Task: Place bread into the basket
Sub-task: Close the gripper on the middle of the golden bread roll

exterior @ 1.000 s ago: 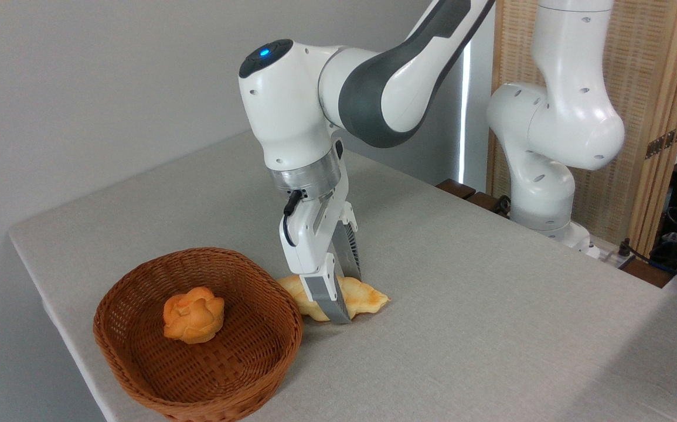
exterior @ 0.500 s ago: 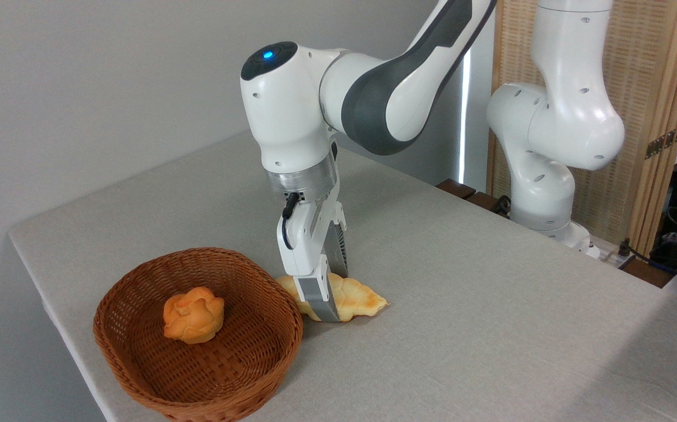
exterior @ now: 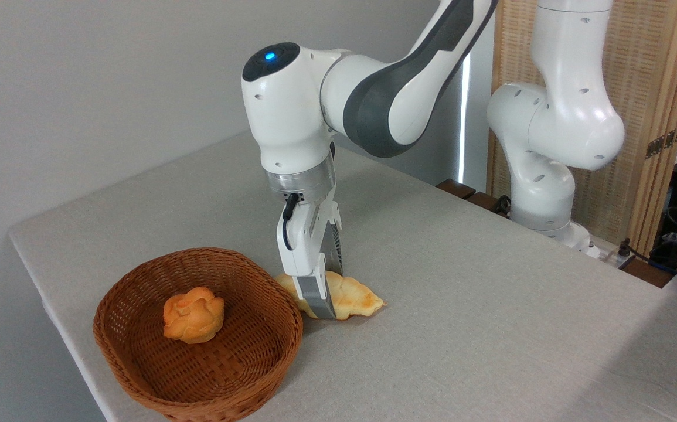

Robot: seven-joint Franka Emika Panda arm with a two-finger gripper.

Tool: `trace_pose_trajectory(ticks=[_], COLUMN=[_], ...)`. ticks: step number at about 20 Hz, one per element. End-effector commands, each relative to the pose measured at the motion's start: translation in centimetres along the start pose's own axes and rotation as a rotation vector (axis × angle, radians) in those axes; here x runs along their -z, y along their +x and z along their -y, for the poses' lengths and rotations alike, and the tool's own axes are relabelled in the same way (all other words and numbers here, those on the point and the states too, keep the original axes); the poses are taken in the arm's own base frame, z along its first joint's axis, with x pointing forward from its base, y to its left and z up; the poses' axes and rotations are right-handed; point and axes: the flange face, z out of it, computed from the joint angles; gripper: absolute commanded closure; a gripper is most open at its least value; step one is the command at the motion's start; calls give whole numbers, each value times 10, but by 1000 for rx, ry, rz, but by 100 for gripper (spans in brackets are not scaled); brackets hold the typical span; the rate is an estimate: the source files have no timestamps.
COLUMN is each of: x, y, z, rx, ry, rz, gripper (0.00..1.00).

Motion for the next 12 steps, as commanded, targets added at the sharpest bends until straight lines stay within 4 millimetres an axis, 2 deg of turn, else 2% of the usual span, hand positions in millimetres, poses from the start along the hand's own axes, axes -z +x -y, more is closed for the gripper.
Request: trace_pose_trajectory(ticks=[1,6,12], x=[1,1,2], y=[0,0,0], z=[-2,-3,-3], rx=[10,12,13], ry=[15,11,9], rz=[-23,-23,-23], gripper=[32,46,50])
